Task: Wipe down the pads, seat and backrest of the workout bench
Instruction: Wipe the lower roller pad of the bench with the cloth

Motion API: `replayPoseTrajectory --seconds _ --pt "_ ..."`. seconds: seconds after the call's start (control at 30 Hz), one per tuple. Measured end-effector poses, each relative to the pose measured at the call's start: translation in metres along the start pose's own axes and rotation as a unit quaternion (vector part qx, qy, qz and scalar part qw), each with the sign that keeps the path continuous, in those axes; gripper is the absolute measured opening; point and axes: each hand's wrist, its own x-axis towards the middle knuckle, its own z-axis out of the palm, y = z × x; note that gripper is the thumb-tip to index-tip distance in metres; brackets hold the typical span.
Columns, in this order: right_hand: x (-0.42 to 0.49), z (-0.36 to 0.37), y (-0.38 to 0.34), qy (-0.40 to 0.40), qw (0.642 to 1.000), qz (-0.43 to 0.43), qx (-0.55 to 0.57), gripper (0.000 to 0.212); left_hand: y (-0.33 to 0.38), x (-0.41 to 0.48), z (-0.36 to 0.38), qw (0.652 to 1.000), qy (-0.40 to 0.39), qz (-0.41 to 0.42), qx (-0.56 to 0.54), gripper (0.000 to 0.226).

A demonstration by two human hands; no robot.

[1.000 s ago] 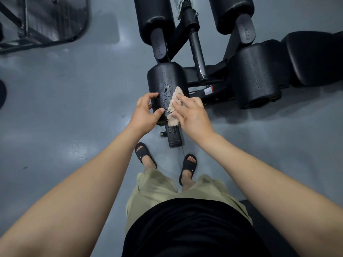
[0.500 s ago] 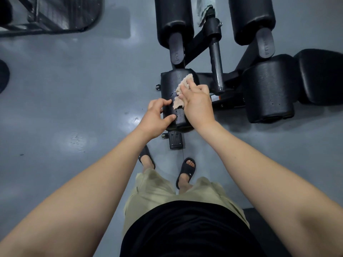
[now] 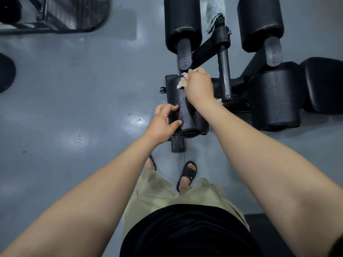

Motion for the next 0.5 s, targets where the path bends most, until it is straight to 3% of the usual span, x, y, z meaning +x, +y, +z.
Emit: replayPoseTrajectory --seconds 0.23,0.4,0.5 --pt "-0.044 0.011 0.014 0.034 0.995 -0.085 0.027 0.045 -0.002 -0.002 -0.001 1.000 0.003 -0.002 -0.003 0.046" --pt "-0.085 0.013 0.025 0.029 0.990 -0.132 0.033 0.043 -0.002 -0.001 -0.002 1.000 0.004 0.011 -0.013 0.046" --pt "-0.065 0.010 0.025 0.018 0.989 -0.144 0.037 0.023 -0.001 -0.001 0.000 1.000 0.011 0.016 -0.018 0.048"
